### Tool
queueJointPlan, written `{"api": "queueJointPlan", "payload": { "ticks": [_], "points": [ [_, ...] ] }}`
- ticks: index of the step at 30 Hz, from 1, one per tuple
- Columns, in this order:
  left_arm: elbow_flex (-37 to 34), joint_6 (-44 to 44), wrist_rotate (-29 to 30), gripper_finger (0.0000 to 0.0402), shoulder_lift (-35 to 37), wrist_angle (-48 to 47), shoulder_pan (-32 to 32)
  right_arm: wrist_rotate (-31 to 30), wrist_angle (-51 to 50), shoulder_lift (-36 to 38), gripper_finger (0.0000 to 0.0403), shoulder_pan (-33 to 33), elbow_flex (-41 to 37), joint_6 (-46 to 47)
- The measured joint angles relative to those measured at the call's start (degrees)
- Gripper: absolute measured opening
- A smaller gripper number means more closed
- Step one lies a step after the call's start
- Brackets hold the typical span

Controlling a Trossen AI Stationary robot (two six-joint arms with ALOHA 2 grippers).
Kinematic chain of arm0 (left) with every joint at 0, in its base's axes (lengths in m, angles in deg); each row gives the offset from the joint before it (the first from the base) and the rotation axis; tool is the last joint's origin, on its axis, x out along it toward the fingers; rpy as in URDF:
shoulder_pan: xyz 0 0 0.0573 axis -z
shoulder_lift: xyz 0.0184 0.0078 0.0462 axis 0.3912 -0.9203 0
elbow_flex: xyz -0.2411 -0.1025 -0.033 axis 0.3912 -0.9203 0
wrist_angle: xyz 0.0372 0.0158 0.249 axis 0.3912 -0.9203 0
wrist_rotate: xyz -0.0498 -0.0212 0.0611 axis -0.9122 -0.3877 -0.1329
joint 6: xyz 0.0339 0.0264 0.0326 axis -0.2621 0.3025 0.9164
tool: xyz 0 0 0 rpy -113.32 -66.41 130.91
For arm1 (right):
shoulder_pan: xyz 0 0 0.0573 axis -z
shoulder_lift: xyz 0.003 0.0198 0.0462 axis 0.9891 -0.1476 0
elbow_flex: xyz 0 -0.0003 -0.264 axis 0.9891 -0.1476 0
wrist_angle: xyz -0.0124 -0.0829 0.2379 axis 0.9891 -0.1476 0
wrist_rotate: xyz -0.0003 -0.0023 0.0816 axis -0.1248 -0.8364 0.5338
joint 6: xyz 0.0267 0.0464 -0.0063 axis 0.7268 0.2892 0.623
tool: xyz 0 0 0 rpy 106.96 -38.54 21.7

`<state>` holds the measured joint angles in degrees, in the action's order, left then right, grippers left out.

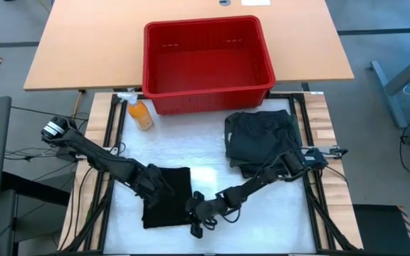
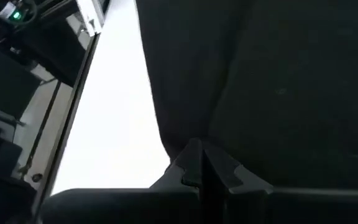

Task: Fold Laundry from Bin
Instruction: Fold the black shirt

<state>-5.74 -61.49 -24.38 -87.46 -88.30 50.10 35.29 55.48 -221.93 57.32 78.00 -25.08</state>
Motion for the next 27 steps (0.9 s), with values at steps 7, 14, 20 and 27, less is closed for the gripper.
{"api": "queueJointPlan", "payload": {
  "ticks": [7,14,20,27],
  "points": [
    [10.05,-9.96,17.39,0.0088,1.34,-22.02,2.47,-0.11,-1.02,0.48,0.0021,-0.08,0.52,1.51],
    [6.61,0.40,28.69,0.0086,-0.14,4.89,5.04,-0.12,-1.69,4.34,0.0021,0.30,0.45,-0.36],
    [-1.60,1.71,21.23,0.0066,-1.51,8.40,1.22,-0.12,-2.57,5.13,0.0021,0.31,0.45,-0.90],
    [-7.50,-1.27,17.43,0.0038,-1.04,6.77,-0.73,-1.51,-8.86,5.20,0.0021,0.29,-0.17,-0.10]
  ]
}}
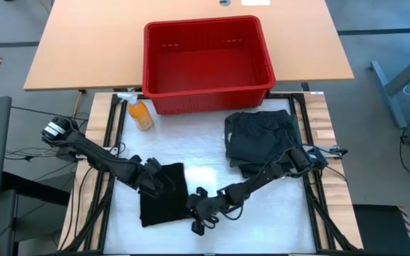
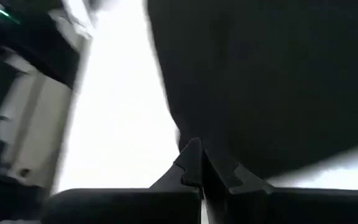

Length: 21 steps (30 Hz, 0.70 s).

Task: Fold Laundry from Bin
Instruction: Fold the black shirt

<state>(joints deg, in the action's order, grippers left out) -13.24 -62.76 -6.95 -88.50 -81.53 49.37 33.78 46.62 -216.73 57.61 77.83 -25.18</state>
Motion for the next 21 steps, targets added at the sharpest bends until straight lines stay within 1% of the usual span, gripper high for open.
{"api": "queueJointPlan", "payload": {
  "ticks": [3,10,15,19,21],
  "points": [
    [-1.88,-0.82,-1.60,0.0029,-0.02,1.93,0.01,-1.00,-2.34,0.00,0.0021,0.00,-1.39,1.18],
    [-2.91,-3.41,-2.16,0.0020,-0.03,2.38,0.01,-1.48,-7.56,0.10,0.0021,0.42,-1.32,3.20],
    [-2.91,-3.14,-6.56,0.0019,-0.03,1.83,0.01,-0.84,-12.41,1.37,0.0021,0.52,-1.26,4.36],
    [-2.91,-3.63,-8.19,0.0019,0.99,1.90,0.03,-0.73,-14.64,5.16,0.0020,0.52,-1.70,1.90],
    [-2.91,-4.78,-7.95,0.0019,2.15,2.27,0.03,-2.37,-13.25,8.01,0.0020,0.48,-1.65,1.33]
  ]
}}
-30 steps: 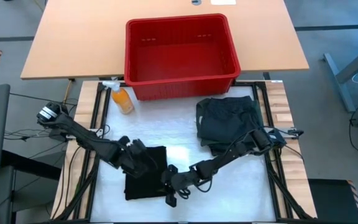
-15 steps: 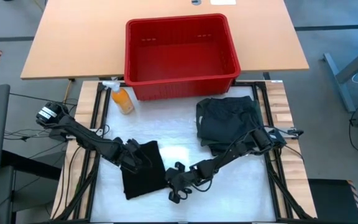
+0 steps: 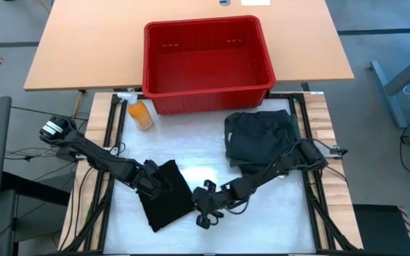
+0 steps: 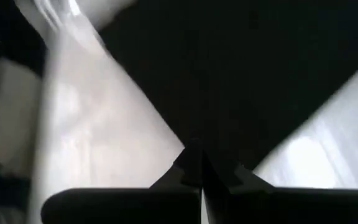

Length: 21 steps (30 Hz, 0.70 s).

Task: Fold Laundry from Bin
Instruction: Fold the black shirt, then stack the black shirt on top of the black short

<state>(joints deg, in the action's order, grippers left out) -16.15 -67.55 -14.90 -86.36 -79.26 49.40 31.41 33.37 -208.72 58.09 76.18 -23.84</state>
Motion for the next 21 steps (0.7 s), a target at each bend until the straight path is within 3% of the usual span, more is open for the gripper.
{"api": "queueJointPlan", "payload": {
  "ticks": [4,8,14,21],
  "points": [
    [0.00,-0.04,2.04,0.0019,3.42,1.44,-0.02,-3.55,11.06,1.84,0.0020,-0.90,0.43,-4.01],
    [0.00,1.40,4.29,0.0019,8.66,0.11,-0.26,-4.30,21.03,-5.08,0.0020,-1.14,1.47,-6.00],
    [0.00,0.40,5.03,0.0019,14.60,-0.08,0.39,-4.44,21.94,-15.38,0.0020,0.22,12.53,-8.06],
    [0.00,-0.16,-0.10,0.0019,10.57,-3.68,1.38,-3.69,11.99,-24.95,0.0020,0.65,29.25,-10.73]
  ]
}}
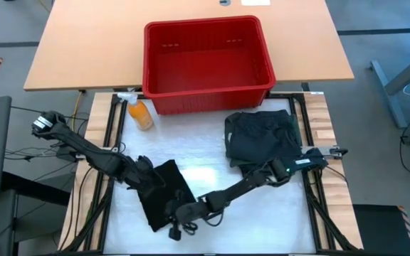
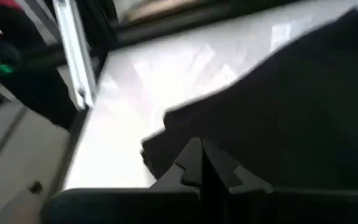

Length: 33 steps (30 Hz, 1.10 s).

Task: Fold Laundry from Bin
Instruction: Stack the black shirt on top of the black short

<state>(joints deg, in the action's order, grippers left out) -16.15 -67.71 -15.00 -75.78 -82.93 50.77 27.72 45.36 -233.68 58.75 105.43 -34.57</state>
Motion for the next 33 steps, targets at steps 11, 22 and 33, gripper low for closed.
{"api": "queueJointPlan", "payload": {
  "ticks": [11,22,33],
  "points": [
    [0.00,4.98,-10.91,0.0019,-9.27,-5.81,0.06,12.59,-34.60,0.86,0.0020,0.09,7.47,-6.47],
    [1.06,1.50,-2.50,0.0006,-1.53,-6.67,-0.35,21.59,-51.77,14.27,0.0017,1.63,1.27,-10.23],
    [-7.18,-1.53,2.48,0.0009,18.60,13.13,0.39,0.41,-5.62,40.71,0.0043,-7.07,-44.95,42.31]
  ]
}}
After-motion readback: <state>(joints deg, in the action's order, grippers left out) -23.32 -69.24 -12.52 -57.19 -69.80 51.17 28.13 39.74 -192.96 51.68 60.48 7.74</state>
